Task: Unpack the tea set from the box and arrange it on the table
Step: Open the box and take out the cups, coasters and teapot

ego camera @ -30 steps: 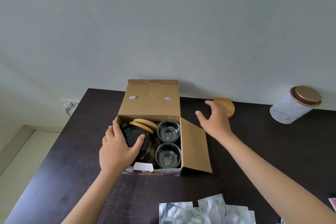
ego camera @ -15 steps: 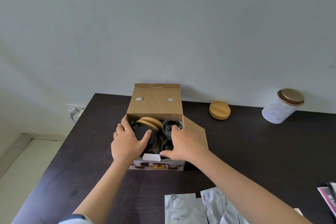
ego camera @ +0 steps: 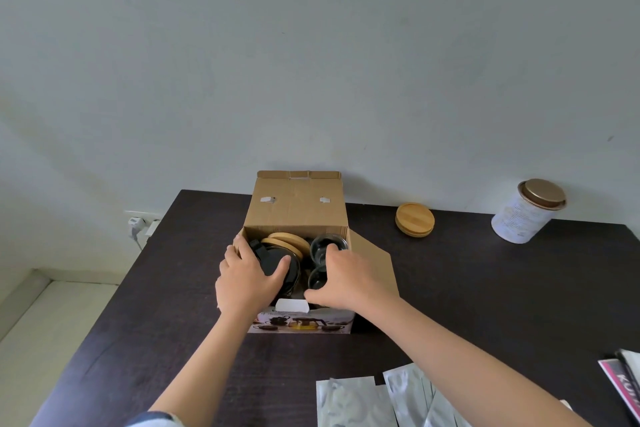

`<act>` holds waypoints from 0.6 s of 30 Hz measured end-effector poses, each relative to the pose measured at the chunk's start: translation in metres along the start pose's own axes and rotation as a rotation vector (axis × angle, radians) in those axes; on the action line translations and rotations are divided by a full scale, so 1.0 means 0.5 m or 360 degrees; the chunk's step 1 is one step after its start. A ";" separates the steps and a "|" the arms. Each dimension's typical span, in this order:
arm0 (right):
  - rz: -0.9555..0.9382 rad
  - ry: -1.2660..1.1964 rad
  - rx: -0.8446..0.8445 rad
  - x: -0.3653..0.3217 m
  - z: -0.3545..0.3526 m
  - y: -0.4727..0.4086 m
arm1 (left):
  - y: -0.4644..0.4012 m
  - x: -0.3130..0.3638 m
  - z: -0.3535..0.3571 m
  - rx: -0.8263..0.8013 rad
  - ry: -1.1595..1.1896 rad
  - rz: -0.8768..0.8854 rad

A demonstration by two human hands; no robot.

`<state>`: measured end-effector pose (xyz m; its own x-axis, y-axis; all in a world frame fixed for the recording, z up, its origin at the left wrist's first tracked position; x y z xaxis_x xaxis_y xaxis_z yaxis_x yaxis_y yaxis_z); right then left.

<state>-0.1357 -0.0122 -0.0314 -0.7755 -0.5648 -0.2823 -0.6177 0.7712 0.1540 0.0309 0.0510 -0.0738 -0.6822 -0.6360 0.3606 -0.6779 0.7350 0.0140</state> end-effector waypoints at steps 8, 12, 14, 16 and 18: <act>0.0066 0.0104 0.0341 0.043 -0.105 0.011 | 0.001 0.001 -0.003 -0.0016 0.0013 0.0009; 0.0328 -0.0156 0.0368 0.140 -0.113 0.024 | 0.002 0.001 -0.004 -0.0015 0.0017 0.0013; 0.0479 -0.0238 0.0348 0.203 -0.089 0.031 | 0.001 0.000 -0.004 -0.0011 0.0012 0.0014; 0.0644 -0.0271 0.0280 0.262 -0.051 0.033 | 0.000 -0.003 -0.003 -0.0009 0.0007 0.0015; 0.0817 -0.0265 0.0192 0.315 -0.011 0.036 | -0.001 -0.003 -0.001 -0.0010 0.0003 0.0016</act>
<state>-0.2696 -0.0888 -0.0678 -0.9359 -0.0606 -0.3471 -0.1387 0.9689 0.2049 0.0327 0.0517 -0.0741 -0.6884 -0.6282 0.3627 -0.6694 0.7427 0.0160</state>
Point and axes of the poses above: each hand's wrist, its own y-axis away from the middle knuckle, its own z-axis out of the palm, x = y × z, the point moved 4 cm from there along -y, towards the middle knuckle, and after that the axes turned 4 degrees about -z, right-handed, at the moved point
